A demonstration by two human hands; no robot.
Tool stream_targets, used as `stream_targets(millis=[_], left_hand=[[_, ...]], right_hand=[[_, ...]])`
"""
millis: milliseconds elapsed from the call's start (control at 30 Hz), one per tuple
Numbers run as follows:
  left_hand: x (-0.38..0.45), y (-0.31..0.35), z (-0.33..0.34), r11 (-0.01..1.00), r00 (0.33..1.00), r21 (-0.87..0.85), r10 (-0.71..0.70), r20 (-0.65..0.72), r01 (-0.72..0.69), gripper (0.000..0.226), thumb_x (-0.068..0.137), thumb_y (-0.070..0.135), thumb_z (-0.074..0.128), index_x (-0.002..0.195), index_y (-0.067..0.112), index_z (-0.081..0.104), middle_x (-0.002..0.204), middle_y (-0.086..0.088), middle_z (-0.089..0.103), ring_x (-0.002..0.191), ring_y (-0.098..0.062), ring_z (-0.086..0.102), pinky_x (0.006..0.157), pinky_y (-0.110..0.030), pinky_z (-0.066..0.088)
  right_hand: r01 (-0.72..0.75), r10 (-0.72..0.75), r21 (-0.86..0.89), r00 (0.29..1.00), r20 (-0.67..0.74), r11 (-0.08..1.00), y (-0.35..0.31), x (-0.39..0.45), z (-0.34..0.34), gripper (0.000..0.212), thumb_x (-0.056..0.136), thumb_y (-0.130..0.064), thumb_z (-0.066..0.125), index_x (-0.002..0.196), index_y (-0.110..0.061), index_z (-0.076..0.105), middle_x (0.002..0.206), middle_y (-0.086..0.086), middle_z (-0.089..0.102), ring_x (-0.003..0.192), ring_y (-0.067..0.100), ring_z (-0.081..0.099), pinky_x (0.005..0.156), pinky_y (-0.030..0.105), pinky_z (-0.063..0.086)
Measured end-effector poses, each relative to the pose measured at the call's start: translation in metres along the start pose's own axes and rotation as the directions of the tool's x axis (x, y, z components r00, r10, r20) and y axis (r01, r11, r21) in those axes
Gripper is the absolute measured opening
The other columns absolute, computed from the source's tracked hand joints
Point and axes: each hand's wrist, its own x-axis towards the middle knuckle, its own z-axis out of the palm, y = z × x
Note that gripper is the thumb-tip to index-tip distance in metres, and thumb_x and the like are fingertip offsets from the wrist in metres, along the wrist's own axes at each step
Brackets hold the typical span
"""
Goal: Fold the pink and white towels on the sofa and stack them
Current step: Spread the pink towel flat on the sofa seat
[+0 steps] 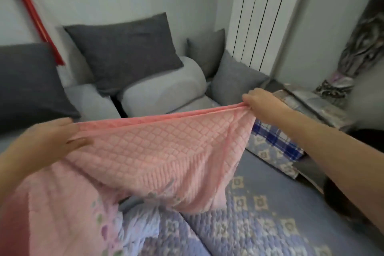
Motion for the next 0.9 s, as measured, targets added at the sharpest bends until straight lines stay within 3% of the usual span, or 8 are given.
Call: stream_targets(millis=[133,233,333,467,567,700,800,900], left_hand=[[-0.04,-0.005,-0.002,0.992,0.99,-0.027,-0.123,-0.07,0.122,0.017,0.088,0.044,0.071,0.085,0.027,0.07,0.07,0.006,0.042,0.062,-0.031,0.058,0.055,-0.039,0.048],[-0.064,-0.02,0.011,0.924,0.924,-0.069,-0.38,-0.036,0.377,0.058,0.091,0.074,0.036,0.075,0.024,0.06,0.07,-0.003,0.053,0.069,-0.035,0.058,0.06,-0.043,0.045],[-0.092,-0.043,0.027,0.869,0.871,-0.058,-0.49,0.031,0.491,0.076,0.091,0.078,0.018,0.093,0.022,0.07,0.087,-0.01,0.072,0.081,-0.036,0.067,0.072,-0.046,0.053],[-0.106,-0.026,0.007,0.839,0.843,-0.109,-0.537,-0.014,0.533,0.064,0.094,0.067,0.029,0.104,0.021,0.074,0.096,-0.013,0.075,0.089,-0.039,0.069,0.077,-0.047,0.054],[-0.111,-0.03,0.006,0.787,0.797,-0.146,-0.604,0.01,0.599,0.07,0.09,0.074,0.028,0.097,0.019,0.072,0.095,-0.013,0.074,0.09,-0.039,0.068,0.077,-0.045,0.054],[-0.118,-0.023,0.003,0.802,0.816,-0.162,-0.577,0.036,0.574,0.041,0.096,0.059,0.049,0.11,0.03,0.074,0.104,-0.006,0.076,0.098,-0.033,0.069,0.082,-0.044,0.054],[-0.116,-0.011,0.002,0.785,0.808,-0.208,-0.588,0.049,0.584,0.027,0.097,0.042,0.061,0.109,0.024,0.076,0.106,-0.009,0.076,0.101,-0.035,0.068,0.086,-0.045,0.052],[-0.119,-0.013,0.008,0.766,0.792,-0.226,-0.608,0.049,0.602,0.026,0.096,0.041,0.063,0.109,0.022,0.076,0.109,-0.007,0.076,0.104,-0.034,0.067,0.09,-0.045,0.051]], right_hand=[[0.128,-0.126,-0.046,0.991,0.049,0.991,-0.028,-0.012,0.002,0.021,0.076,0.004,0.068,0.08,-0.015,0.06,0.067,0.006,0.06,0.065,0.031,0.053,0.058,0.034,0.034],[0.283,-0.285,0.04,0.958,0.03,0.958,-0.06,-0.014,0.011,0.024,0.067,0.003,0.07,0.075,-0.019,0.07,0.057,0.003,0.058,0.052,0.029,0.052,0.058,0.03,0.036],[0.343,-0.345,0.064,0.938,0.028,0.937,-0.081,-0.017,0.026,0.014,0.068,-0.006,0.076,0.066,-0.018,0.071,0.057,0.001,0.06,0.053,0.027,0.054,0.063,0.031,0.028],[-0.001,0.015,0.35,0.999,-0.038,0.937,-0.101,-0.021,0.045,0.004,0.078,-0.005,0.076,0.081,-0.007,0.079,0.075,0.011,0.068,0.075,0.035,0.064,0.071,0.032,0.033],[-0.35,0.465,0.772,0.882,0.08,0.531,-0.125,-0.03,0.046,0.011,0.086,-0.011,0.075,0.094,-0.006,0.08,0.081,0.0,0.07,0.076,0.017,0.062,0.071,0.027,0.045],[-0.376,0.659,0.906,0.633,0.406,-0.196,-0.149,-0.042,0.064,0.019,0.093,-0.023,0.069,0.091,-0.005,0.075,0.085,0.002,0.072,0.082,0.014,0.062,0.081,0.032,0.051],[-0.296,0.645,0.853,0.561,0.519,-0.429,-0.157,-0.041,0.072,0.008,0.094,-0.008,0.066,0.097,-0.005,0.073,0.098,0.01,0.073,0.098,0.024,0.066,0.092,0.039,0.053],[-0.258,0.669,0.85,0.53,0.522,-0.459,-0.161,-0.04,0.073,0.02,0.087,0.012,0.063,0.086,-0.007,0.07,0.093,0.009,0.069,0.096,0.024,0.064,0.091,0.033,0.054]])
